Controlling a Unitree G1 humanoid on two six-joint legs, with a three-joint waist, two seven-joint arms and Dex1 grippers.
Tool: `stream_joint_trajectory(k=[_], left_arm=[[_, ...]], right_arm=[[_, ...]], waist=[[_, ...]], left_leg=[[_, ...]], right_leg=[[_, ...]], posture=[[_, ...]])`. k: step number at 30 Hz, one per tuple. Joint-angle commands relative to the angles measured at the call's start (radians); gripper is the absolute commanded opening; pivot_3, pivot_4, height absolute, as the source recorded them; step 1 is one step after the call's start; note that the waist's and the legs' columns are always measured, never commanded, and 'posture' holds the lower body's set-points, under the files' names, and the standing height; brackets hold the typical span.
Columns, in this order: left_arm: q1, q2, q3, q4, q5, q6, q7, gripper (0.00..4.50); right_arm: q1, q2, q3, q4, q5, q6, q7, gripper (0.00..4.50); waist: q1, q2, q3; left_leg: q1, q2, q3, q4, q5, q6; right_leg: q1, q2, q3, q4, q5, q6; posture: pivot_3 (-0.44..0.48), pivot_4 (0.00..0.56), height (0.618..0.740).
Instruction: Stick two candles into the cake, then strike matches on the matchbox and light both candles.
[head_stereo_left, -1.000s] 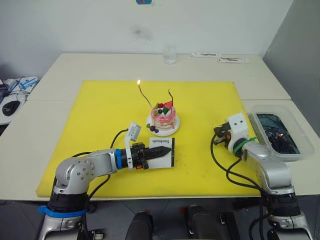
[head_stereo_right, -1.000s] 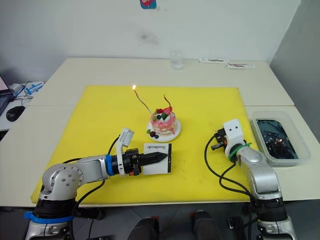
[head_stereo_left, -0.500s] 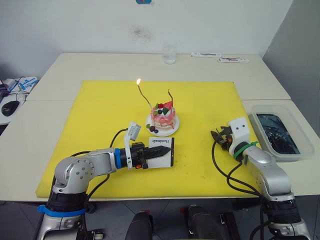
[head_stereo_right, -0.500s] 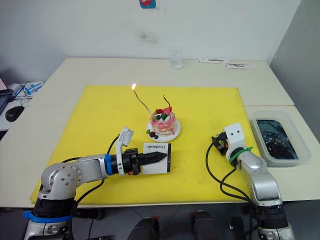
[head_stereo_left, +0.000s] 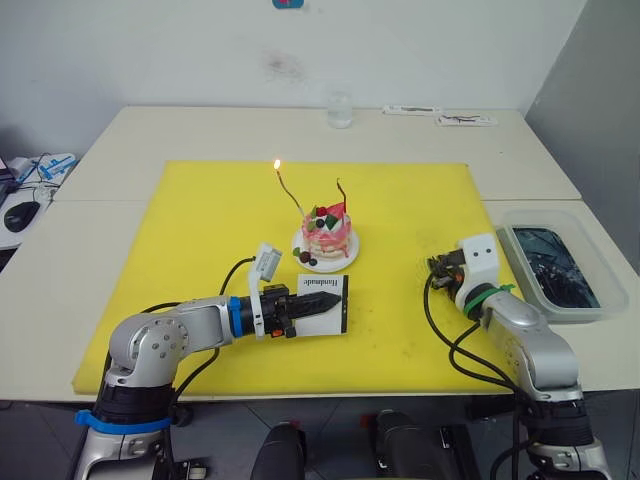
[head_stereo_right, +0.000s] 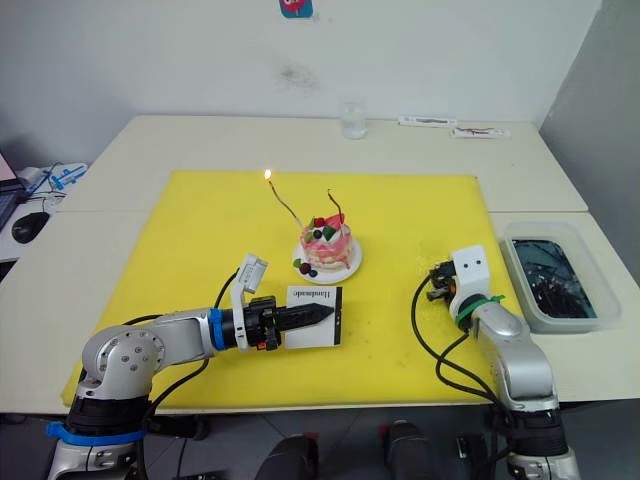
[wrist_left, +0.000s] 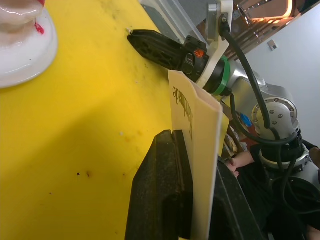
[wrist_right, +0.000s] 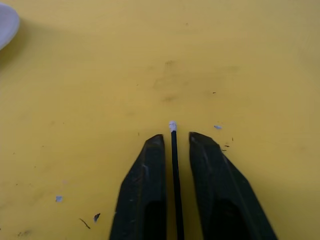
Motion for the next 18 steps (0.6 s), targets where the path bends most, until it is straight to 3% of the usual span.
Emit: stream_joint_trajectory(k=[1,9,18], left_arm=[[-0.009,0.0,0.012,-0.023,-0.013,-0.007,-0.001,0.0],[-0.002,0.0,0.013,-0.025,-0.013,-0.008,0.001,0.0],[-0.051,-0.022,-0.024,0.005,0.003,-0.01,-0.004,0.0]], right_arm=[[-0.001,-0.003,-0.005,-0.001,-0.003,0.015,-0.012,0.02],[-0.003,-0.019,0.008,-0.059,0.018,0.006,0.031,0.02],[-0.046,-0.261,0.178,-0.361,0.07,0.005,0.319,0.02]], waist=[[0.0,0.0,0.0],[0.0,0.0,0.0],[0.0,0.001,0.0]], left_leg=[[0.0,0.0,0.0,0.0,0.0,0.0],[0.0,0.0,0.0,0.0,0.0,0.0],[0.0,0.0,0.0,-0.001,0.0,0.0]], right_leg=[[0.0,0.0,0.0,0.0,0.0,0.0],[0.0,0.0,0.0,0.0,0.0,0.0],[-0.001,0.0,0.0,-0.001,0.0,0.0]], posture=[[0.0,0.15,0.74],[0.0,0.15,0.74],[0.0,0.15,0.74]])
